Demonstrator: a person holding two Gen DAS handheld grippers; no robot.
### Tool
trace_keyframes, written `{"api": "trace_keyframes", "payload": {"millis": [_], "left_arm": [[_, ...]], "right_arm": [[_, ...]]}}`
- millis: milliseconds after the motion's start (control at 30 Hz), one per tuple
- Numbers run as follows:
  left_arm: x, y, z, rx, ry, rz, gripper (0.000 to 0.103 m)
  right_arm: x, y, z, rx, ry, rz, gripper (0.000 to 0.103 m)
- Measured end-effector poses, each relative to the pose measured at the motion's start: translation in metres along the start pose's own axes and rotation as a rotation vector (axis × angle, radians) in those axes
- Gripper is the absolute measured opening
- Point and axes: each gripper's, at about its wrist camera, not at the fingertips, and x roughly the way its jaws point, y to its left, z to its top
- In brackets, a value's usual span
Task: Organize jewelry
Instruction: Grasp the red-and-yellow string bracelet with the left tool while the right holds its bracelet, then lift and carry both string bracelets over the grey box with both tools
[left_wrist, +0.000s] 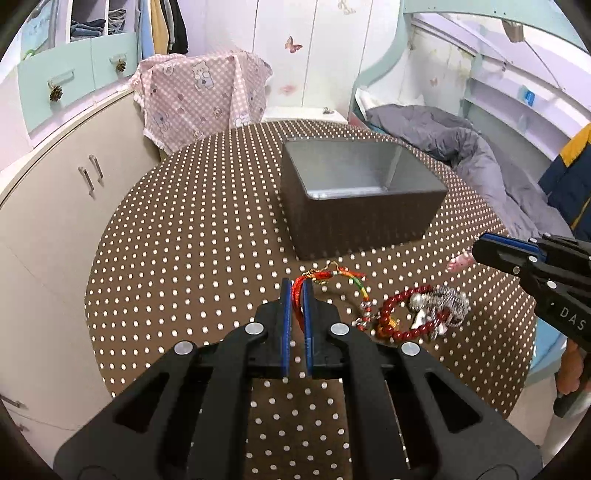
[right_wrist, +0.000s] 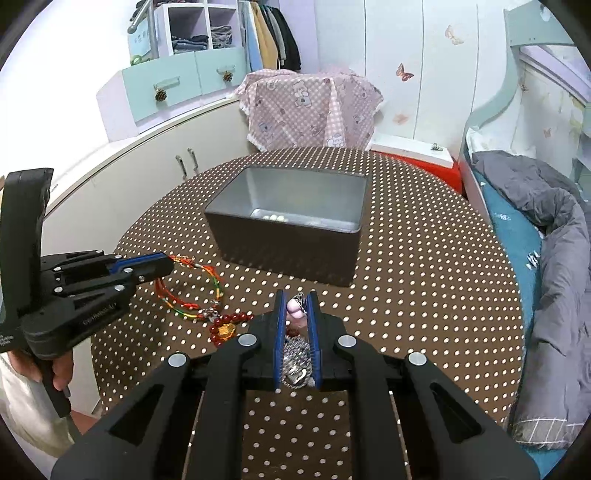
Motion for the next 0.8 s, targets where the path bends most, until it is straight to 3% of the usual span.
{"api": "trace_keyframes", "payload": {"millis": [433,567,667,700,733,767,800], "left_arm": [[-0.020,0.004,0.022,0.001,-0.088,0.007,0.006],[-0.020,0.008,0.021,-0.001,-0.095,0.007,0.007],[-0.014,0.013,0.014,-0.007,-0.057,0.019,0.009],[-0.011,0.017,0.011,-0.018,-0.039,0.018,0.026],[-0.007,0.020,0.008,-0.031,-0.019,0.019,0.067],[-0.006,0.023,0.006,-0.040,-0.016,0.024,0.079],[-0.006,0.026,0.002,-0.053,-0.026,0.034,0.080]], "right_arm": [[-0.011,-0.010,0.021,-0.004,-0.069,-0.019,0.010],[-0.013,-0.009,0.025,-0.011,-0.083,-0.019,0.010],[-0.012,-0.010,0.023,-0.011,-0.078,-0.016,0.010],[-0.010,-0.009,0.022,-0.010,-0.072,-0.014,0.010],[-0.009,-0.010,0.021,-0.009,-0.068,-0.014,0.010],[-0.008,-0.010,0.020,-0.008,-0.063,-0.012,0.010],[-0.006,-0.010,0.020,-0.007,-0.058,-0.010,0.010]]}}
